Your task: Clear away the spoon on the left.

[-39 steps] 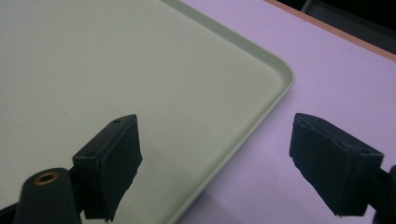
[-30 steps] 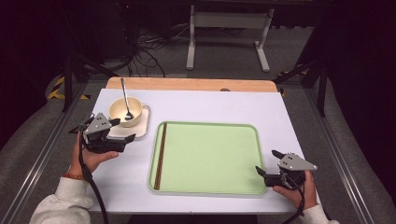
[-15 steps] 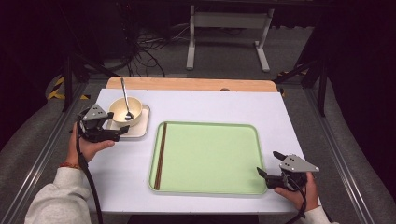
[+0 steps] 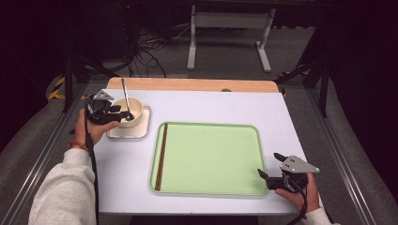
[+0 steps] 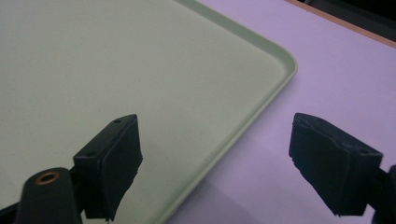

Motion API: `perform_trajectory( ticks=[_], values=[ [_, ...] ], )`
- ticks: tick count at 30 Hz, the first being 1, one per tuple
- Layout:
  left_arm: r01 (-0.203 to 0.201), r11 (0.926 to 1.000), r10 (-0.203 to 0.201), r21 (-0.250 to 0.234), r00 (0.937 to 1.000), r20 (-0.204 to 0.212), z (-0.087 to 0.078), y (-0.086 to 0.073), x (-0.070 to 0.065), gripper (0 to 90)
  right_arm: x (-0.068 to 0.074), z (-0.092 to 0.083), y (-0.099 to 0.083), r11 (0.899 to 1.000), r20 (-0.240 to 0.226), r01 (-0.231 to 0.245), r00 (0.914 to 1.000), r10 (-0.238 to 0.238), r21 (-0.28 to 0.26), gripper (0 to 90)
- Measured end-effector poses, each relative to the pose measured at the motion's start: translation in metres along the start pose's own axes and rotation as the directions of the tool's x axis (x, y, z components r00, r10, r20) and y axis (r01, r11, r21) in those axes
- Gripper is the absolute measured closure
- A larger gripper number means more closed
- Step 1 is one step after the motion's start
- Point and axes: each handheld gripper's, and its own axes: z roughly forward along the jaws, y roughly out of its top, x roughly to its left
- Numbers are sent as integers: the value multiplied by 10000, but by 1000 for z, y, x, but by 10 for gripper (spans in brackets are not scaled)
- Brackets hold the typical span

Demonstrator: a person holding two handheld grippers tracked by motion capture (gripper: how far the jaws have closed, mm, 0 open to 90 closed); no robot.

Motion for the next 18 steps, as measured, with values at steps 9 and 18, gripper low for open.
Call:
perform_trajectory(
  ticks=[9,18],
  values=[
    [865,9920,-851,917,9962,-188,30,16,12,552,-1,0,-2,10000,33,11,10000,-11,77,171],
    [1105,9771,-930,1819,9904,-1023,55,20,15,557,-1,-1,-5,9999,121,-55,9999,53,148,171]
  ],
)
